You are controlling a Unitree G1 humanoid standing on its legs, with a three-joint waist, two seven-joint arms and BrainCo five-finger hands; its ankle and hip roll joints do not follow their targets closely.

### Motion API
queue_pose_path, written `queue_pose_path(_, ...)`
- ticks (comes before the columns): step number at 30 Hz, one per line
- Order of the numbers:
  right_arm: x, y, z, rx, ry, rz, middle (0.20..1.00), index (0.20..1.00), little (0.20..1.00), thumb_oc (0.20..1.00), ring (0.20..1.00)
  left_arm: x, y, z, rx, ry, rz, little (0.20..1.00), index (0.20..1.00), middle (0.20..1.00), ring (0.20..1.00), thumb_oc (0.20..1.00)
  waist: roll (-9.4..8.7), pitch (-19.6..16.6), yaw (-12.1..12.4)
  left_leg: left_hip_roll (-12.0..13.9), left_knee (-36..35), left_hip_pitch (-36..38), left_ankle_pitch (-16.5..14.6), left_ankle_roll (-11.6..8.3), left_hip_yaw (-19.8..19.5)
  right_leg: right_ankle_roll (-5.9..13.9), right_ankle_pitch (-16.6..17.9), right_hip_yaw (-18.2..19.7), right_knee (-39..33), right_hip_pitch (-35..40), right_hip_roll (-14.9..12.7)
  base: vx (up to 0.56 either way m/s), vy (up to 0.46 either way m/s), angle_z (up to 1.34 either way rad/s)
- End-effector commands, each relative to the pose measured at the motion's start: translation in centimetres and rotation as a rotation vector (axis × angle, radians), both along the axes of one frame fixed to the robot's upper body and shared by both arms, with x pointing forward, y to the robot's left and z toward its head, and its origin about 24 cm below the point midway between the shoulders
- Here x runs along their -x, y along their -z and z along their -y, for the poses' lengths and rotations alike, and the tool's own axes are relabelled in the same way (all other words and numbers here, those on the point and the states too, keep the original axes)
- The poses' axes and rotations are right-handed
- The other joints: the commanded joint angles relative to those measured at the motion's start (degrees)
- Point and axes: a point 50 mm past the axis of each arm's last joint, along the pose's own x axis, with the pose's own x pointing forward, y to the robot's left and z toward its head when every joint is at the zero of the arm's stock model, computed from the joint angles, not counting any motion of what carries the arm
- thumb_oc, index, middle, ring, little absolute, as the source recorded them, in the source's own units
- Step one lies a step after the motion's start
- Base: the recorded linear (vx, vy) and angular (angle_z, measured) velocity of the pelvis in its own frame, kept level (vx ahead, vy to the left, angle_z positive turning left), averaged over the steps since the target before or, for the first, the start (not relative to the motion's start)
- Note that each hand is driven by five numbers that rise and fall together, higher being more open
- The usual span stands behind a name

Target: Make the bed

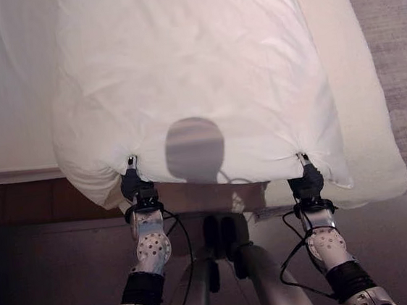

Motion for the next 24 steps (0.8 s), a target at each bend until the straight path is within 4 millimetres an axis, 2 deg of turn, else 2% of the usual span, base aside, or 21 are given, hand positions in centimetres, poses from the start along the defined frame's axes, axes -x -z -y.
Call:
queue_pose_path(1,1.6,-0.5,4.3,0.107,0.123,0.038,0.2,0.2,0.2,0.2,0.2,0.5,-2.1,-1.4,-0.055,-0.073,0.117,0.2,0.2,0.2,0.2,0.2,0.9,-3.31,-1.25,2.85,15.66,-7.72,1.25,-8.78,3.53,6.03,4.8,-1.19,-12.08,6.55,-2.35,-0.07,-0.103,0.58)
queue_pose_path(4,1.6,-0.4,4.4,0.127,0.122,0.022,0.2,0.2,0.2,0.2,0.2,0.6,-2.1,-1.4,-0.057,-0.074,0.112,0.2,0.2,0.2,0.2,0.2,0.71,-4.06,-1.28,3.49,15.55,-7.35,-0.33,-7.57,2.09,5.89,4.71,-1.04,-12.51,6.87,-2.72,-0.03,-0.054,0.46)
queue_pose_path(5,1.5,-0.5,4.3,0.141,0.118,0.021,0.2,0.2,0.2,0.2,0.2,0.6,-2.1,-1.4,-0.057,-0.084,0.104,0.2,0.2,0.2,0.2,0.2,0.82,-4.68,-1.62,5.16,12.67,-5.16,-2.14,-5.48,1.49,6.02,4.18,-0.9,-11.92,6.55,-2.83,0.0,-0.028,0.16)
queue_pose_path(6,1.5,-0.5,4.3,0.141,0.118,0.021,0.2,0.2,0.2,0.2,0.2,0.6,-2.1,-1.4,-0.057,-0.084,0.104,0.2,0.2,0.2,0.2,0.2,0.82,-4.65,-1.62,5.15,12.65,-5.11,-2.13,-5.48,1.48,6.02,4.17,-0.9,-11.92,6.58,-2.84,-0.02,-0.02,0.16)
queue_pose_path(7,1.4,-0.5,4.5,0.149,0.122,0.021,0.2,0.2,0.2,0.2,0.2,0.7,-2.1,-1.6,-0.061,-0.095,0.1,0.2,0.2,0.2,0.2,0.2,0.73,-4.8,-1.72,6.91,11.58,-4.36,-2.41,-5.04,0.7,6.09,3.72,-0.85,-11.47,6.31,-3.42,0.0,0.094,0.1)
queue_pose_path(8,1.2,-0.7,4.5,0.15,0.119,0.03,0.2,0.2,0.2,0.2,0.2,1.0,-2.4,-1.9,-0.07,-0.115,0.111,0.2,0.2,0.2,0.2,0.2,0.55,-5.14,-1.61,10.75,5.98,-1.67,-1.75,-4.53,-2.42,6.26,2.91,-0.44,-10.13,5.56,-4.59,0.01,0.148,0.11)
queue_pose_path(9,1.2,-0.6,4.4,0.161,0.119,0.023,0.2,0.2,0.2,0.2,0.2,1.1,-2.7,-2.3,-0.087,-0.133,0.115,0.2,0.2,0.2,0.2,0.2,0.6,-4.96,-1.16,12.92,2.01,0.32,-0.36,-4.85,-4.28,6.38,2.32,-0.09,-8.64,5.05,-4.79,0.02,0.273,0.1)
queue_pose_path(10,1.2,-0.6,4.6,0.185,0.126,0.015,0.2,0.2,0.2,0.2,0.2,1.2,-2.8,-2.8,-0.097,-0.153,0.114,0.2,0.2,0.2,0.2,0.2,1.2,-5.15,-0.8,17.17,-5.17,2.86,3.93,-6.06,-6.39,6.46,1.18,-0.01,-6.06,3.49,-5.16,0.01,0.182,0.07)
queue_pose_path(11,1.2,-0.6,4.6,0.185,0.126,0.015,0.2,0.2,0.2,0.2,0.2,1.2,-2.8,-2.8,-0.097,-0.153,0.114,0.2,0.2,0.2,0.2,0.2,1.2,-5.17,-0.84,17.22,-5.84,3.19,4.27,-6.12,-6.38,6.41,1.08,-0.05,-5.9,3.44,-5.15,-0.01,0.229,0.03)
queue_pose_path(12,1.3,-0.6,4.7,0.184,0.13,0.011,0.2,0.2,0.2,0.2,0.2,1.3,-2.8,-2.9,-0.106,-0.157,0.112,0.2,0.2,0.2,0.2,0.2,1.66,-5.14,-0.69,19.33,-9.2,3.88,6.65,-7.34,-6.06,6.63,0.62,-0.15,-4.52,2.52,-5.59,0.0,0.229,0.01)
queue_pose_path(14,1.3,-0.7,5.0,0.19,0.155,0.008,0.2,0.2,0.2,0.2,0.2,1.4,-2.6,-3.3,-0.113,-0.168,0.109,0.2,0.2,0.2,0.2,0.2,2.36,-5.34,-0.03,21.97,-13.66,3.65,10.04,-8.99,-6.4,7.83,-0.13,0.06,-3.15,1.74,-7.03,0.04,0.462,0.11)
queue_pose_path(15,1.3,-0.8,5.2,0.183,0.174,0.01,0.2,0.2,0.2,0.2,0.2,1.5,-2.3,-3.9,-0.13,-0.188,0.088,0.2,0.2,0.2,0.2,0.2,2.94,-5.36,0.46,22.5,-15.78,4.41,10.05,-9.86,-7.49,9.23,-0.03,0.9,-2.93,1.82,-7.72,0.06,0.421,0.13)
queue_pose_path(16,1.3,-0.8,5.2,0.183,0.174,0.01,0.2,0.2,0.2,0.2,0.2,1.5,-2.3,-3.9,-0.13,-0.188,0.088,0.2,0.2,0.2,0.2,0.2,2.93,-5.34,0.48,22.52,-15.82,4.46,10.06,-9.85,-7.46,9.25,0.0,0.92,-2.98,1.87,-7.71,0.04,0.475,0.03)
queue_pose_path(17,1.2,-1.0,5.2,0.185,0.17,0.022,0.2,0.2,0.2,0.2,0.2,1.5,-2.3,-4.0,-0.125,-0.184,0.092,0.2,0.2,0.2,0.2,0.2,3.3,-5.29,0.33,21.76,-14.77,4.15,8.22,-9.61,-6.34,10.39,0.53,1.2,-3.29,1.71,-8.73,-0.02,0.406,-0.08)
queue_pose_path(19,1.0,-1.4,4.8,0.168,0.175,0.04,0.2,0.2,0.2,0.2,0.2,1.4,-2.7,-4.3,-0.151,-0.192,0.105,0.2,0.2,0.2,0.2,0.2,2.48,-4.81,0.49,19.38,-10.51,1.89,4.79,-8.9,-6.12,12.74,3.88,3.06,-5.8,1.65,-11.42,-0.03,0.604,-0.2)
queue_pose_path(20,1.1,-1.5,4.8,0.16,0.188,0.046,0.2,0.2,0.2,0.2,0.2,1.2,-3.0,-4.1,-0.154,-0.183,0.112,0.2,0.2,0.2,0.2,0.2,1.6,-4.51,0.54,16.93,-4.78,-0.69,2.39,-8.47,-5.28,14.18,6.5,3.53,-9.2,2.88,-14.05,0.04,0.618,-0.35)
queue_pose_path(21,1.4,-1.6,5.3,0.169,0.203,0.056,0.2,0.2,0.2,0.2,0.2,0.8,-3.4,-3.7,-0.169,-0.156,0.123,0.2,0.2,0.2,0.2,0.2,1.31,-4.97,-0.31,15.3,0.17,-2.83,-0.82,-7.98,-2.69,15.59,8.84,3.09,-13.04,5.28,-17.63,0.08,0.608,-0.15)
queue_pose_path(22,1.4,-1.5,5.3,0.188,0.204,0.042,0.2,0.2,0.2,0.2,0.2,0.8,-3.4,-3.5,-0.188,-0.148,0.126,0.2,0.2,0.2,0.2,0.2,1.27,-5.08,-0.47,13.84,2.89,-3.65,-2.12,-7.45,-2.33,15.86,11.07,3.37,-14.52,5.9,-19.29,0.15,0.731,0.15)
queue_pose_path(23,1.5,-1.7,5.4,0.173,0.207,0.059,0.2,0.2,0.2,0.2,0.2,0.6,-2.9,-3.3,-0.17,-0.132,0.108,0.2,0.2,0.2,0.2,0.2,1.69,-5.23,-0.8,11.67,5.26,-4.28,-4.23,-6.32,-1.02,16.7,17.85,3.32,-18.52,6.73,-23.62,0.12,0.727,0.46)
queue_pose_path(24,1.3,-1.7,4.8,0.18,0.19,0.053,0.2,0.2,0.2,0.2,0.2,0.5,-2.9,-2.9,-0.16,-0.114,0.113,0.2,0.2,0.2,0.2,0.2,1.7,-5.48,-0.75,11.08,5.51,-4.39,-4.8,-5.47,0.01,15.7,19.73,0.65,-20.22,7.09,-25.32,0.13,0.77,0.29)
